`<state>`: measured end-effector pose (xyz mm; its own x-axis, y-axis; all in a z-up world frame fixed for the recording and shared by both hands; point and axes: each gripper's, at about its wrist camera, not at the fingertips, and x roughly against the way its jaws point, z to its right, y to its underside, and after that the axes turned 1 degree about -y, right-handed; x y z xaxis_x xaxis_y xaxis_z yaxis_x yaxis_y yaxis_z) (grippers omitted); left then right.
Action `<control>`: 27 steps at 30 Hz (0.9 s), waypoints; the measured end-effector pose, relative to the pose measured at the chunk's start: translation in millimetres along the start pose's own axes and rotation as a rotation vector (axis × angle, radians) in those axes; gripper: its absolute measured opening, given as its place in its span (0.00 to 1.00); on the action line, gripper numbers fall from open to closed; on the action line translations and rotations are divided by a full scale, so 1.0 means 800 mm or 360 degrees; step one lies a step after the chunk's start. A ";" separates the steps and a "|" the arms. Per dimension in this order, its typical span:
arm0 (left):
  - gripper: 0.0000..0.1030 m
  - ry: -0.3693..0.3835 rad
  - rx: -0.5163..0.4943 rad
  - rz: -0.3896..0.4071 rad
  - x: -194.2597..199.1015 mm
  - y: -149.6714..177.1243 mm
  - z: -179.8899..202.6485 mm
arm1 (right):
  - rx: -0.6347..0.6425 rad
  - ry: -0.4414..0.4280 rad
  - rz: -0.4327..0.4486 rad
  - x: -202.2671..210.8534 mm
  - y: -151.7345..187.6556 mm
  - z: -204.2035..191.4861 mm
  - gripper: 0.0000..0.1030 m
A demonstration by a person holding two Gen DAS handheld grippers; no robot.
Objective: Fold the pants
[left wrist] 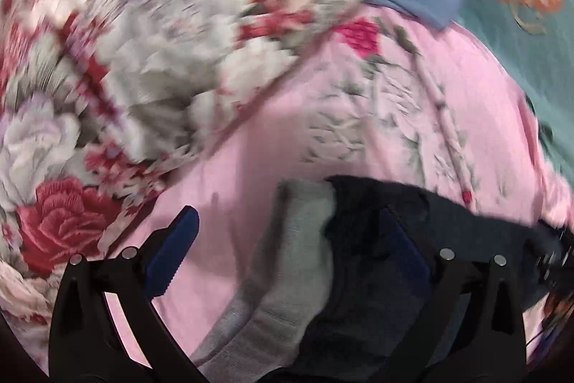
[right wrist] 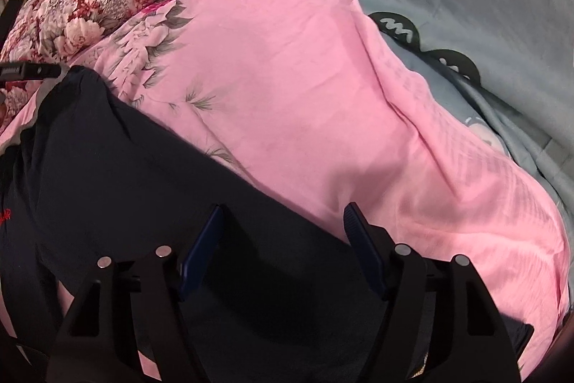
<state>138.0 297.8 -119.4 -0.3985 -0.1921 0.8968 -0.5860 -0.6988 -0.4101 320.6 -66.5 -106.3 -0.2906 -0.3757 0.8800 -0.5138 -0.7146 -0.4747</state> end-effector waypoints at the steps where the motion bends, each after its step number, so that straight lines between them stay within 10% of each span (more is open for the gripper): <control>1: 0.98 0.0026 0.0064 -0.0006 0.001 -0.002 -0.009 | 0.0007 -0.0020 -0.0007 -0.002 -0.001 -0.001 0.69; 16: 0.97 0.0039 -0.0087 -0.0066 -0.035 0.003 0.015 | 0.0111 -0.0074 -0.0028 -0.013 -0.008 -0.027 0.55; 18: 0.74 0.0018 -0.0157 -0.0029 -0.028 0.005 0.025 | 0.0112 -0.0063 -0.0015 -0.013 -0.007 -0.029 0.55; 19: 0.40 0.0031 -0.0206 -0.0014 -0.025 0.005 0.031 | 0.0103 -0.0065 -0.0014 -0.013 -0.006 -0.028 0.53; 22: 0.16 0.0011 -0.0396 0.0029 -0.014 0.012 0.057 | 0.0084 -0.0067 0.0004 -0.012 -0.007 -0.026 0.44; 27: 0.12 0.0040 -0.0488 0.0065 0.001 0.016 0.068 | 0.0107 -0.0060 0.0005 -0.010 -0.006 -0.027 0.42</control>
<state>168.6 251.2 -115.2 -0.4415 -0.1959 0.8756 -0.7530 -0.4497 -0.4803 307.7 -47.0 -111.4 -0.2609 -0.3987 0.8792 -0.4570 -0.7512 -0.4763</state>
